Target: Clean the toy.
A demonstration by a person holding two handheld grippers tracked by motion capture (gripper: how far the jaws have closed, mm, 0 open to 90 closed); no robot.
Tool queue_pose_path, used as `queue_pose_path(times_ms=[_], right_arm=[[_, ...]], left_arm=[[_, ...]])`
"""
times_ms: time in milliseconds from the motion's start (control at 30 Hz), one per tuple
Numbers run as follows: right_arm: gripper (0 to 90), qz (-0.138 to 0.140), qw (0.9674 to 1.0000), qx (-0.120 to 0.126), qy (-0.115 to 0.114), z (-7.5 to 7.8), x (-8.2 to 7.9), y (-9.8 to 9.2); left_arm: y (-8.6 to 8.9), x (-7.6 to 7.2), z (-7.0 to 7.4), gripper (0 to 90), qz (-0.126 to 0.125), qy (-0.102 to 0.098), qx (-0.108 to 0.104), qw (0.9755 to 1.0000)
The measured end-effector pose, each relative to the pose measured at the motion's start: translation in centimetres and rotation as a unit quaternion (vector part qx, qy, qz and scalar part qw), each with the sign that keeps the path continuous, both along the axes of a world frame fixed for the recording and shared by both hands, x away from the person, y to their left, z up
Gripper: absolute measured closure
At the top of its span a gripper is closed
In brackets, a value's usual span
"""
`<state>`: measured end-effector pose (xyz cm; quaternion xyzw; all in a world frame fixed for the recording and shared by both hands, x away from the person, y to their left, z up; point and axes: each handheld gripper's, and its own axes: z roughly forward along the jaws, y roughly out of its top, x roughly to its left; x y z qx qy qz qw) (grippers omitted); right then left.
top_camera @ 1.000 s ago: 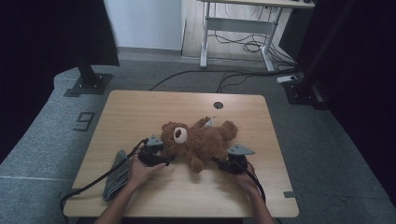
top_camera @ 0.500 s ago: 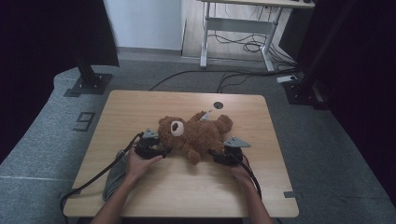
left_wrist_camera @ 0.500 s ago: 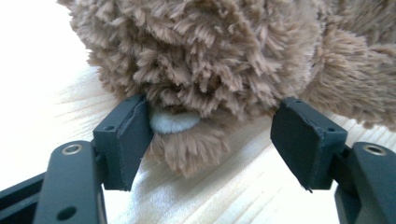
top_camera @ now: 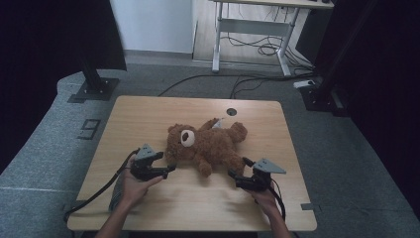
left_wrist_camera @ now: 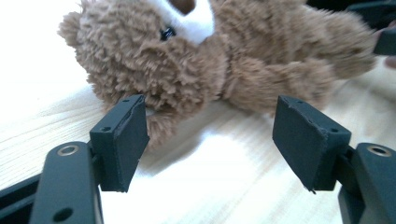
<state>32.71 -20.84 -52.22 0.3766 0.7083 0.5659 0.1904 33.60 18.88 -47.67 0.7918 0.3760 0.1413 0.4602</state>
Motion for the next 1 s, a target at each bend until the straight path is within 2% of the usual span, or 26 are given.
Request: queue_pose_path(times_ms=[67, 200, 267, 367, 467, 600, 733, 1000], right_arm=[[22.2, 0.004, 0.9999, -0.010, -0.001, -0.2, -0.6, -0.3], [24.8, 0.006, 1.0000, -0.006, 0.000, -0.2, -1.8, -1.2], [24.8, 0.006, 0.9999, -0.015, 0.002, -0.4, -2.5, -1.3], [24.6, 0.007, 0.9995, -0.029, 0.007, -0.9, -3.3, -1.4], [24.3, 0.003, 0.9989, -0.042, 0.018, -1.4, -3.9, -1.6], [24.3, -0.008, 0.9982, -0.050, 0.032, -2.1, -4.0, -2.0], [24.9, -0.019, 0.9981, -0.046, 0.038, -2.2, -3.7, -2.4], [25.4, -0.022, 0.9973, -0.054, 0.045, -2.7, -3.4, -2.4]], left_arm=[[0.4, -0.7, 0.2, 26.9, 0.001, -0.004, -0.001, 1.0000], [1.4, -1.8, 0.1, 27.2, 0.009, -0.008, -0.001, 0.9999], [1.9, -2.4, 0.1, 27.2, 0.014, -0.010, 0.002, 0.9999], [2.7, -3.2, 0.2, 27.2, 0.015, -0.009, -0.009, 0.9998], [3.5, -3.8, 0.2, 27.4, 0.022, -0.011, -0.012, 0.9996], [4.3, -4.8, -0.4, 27.7, 0.030, -0.004, -0.016, 0.9994], [4.8, -5.6, -1.5, 27.7, 0.031, 0.003, -0.004, 0.9995], [5.0, -5.4, -2.1, 28.1, 0.033, 0.006, 0.001, 0.9995]])
